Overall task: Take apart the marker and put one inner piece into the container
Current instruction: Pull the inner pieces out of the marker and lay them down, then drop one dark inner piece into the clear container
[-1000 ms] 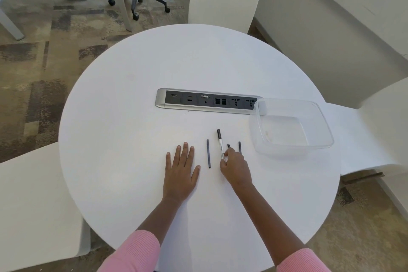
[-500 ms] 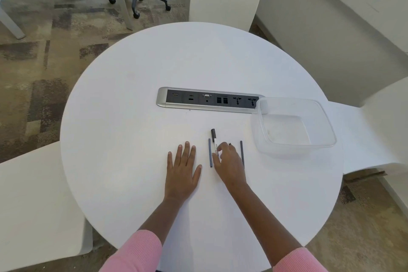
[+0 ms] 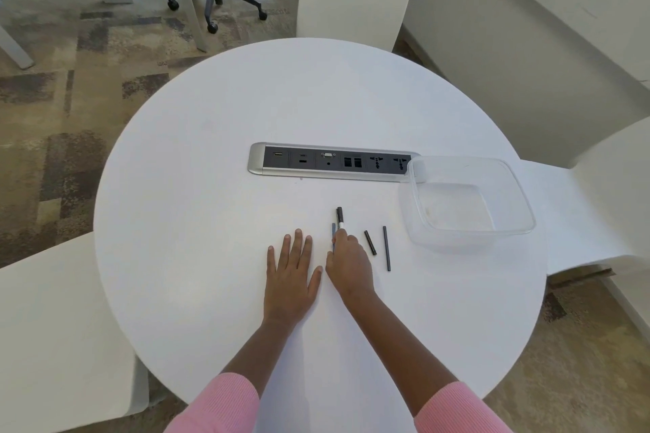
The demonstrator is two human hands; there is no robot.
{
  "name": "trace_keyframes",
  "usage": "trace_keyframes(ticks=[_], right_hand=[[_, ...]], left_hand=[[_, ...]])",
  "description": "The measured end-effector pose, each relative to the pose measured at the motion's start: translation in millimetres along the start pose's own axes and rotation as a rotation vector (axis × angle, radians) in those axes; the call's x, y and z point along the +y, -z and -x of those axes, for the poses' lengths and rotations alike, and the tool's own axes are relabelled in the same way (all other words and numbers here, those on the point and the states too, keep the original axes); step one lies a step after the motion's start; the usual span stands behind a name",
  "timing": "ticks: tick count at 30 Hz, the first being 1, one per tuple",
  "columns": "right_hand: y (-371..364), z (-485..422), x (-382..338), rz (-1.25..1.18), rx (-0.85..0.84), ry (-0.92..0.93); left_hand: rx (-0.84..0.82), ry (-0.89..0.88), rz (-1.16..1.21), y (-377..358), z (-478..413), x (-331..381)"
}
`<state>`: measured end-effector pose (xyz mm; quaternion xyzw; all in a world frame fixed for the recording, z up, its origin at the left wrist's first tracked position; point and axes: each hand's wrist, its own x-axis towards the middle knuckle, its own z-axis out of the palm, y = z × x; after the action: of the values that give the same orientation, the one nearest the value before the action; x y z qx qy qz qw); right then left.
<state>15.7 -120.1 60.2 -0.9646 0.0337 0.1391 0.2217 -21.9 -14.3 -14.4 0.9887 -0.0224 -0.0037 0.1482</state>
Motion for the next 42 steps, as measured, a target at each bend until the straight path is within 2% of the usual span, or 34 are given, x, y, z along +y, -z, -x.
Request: trace_keyframes(ticks=[5, 13, 24, 28, 33, 42], right_hand=[[-2, 1, -3, 0.033, 0.007, 0.007], [6, 2, 2, -0.171, 0.04, -0.053], [85, -7, 52, -0.268, 0.266, -0.039], [120, -16, 77, -0.213, 0.351, -0.038], [150, -34, 109, -0.049, 0.374, -0.033], [157, -78, 156, 0.248, 0.141, -0.087]], left_hand=[[0.011, 0.002, -0.012, -2, -1, -2], [-0.012, -0.002, -0.005, 2, 0, -1], [-0.029, 0.016, 0.018, 7, 0, 4], [-0.032, 0.021, 0.01, 9, -4, 10], [-0.007, 0.035, -0.009, 7, -11, 21], [-0.029, 0.091, -0.066, 0, -16, 34]])
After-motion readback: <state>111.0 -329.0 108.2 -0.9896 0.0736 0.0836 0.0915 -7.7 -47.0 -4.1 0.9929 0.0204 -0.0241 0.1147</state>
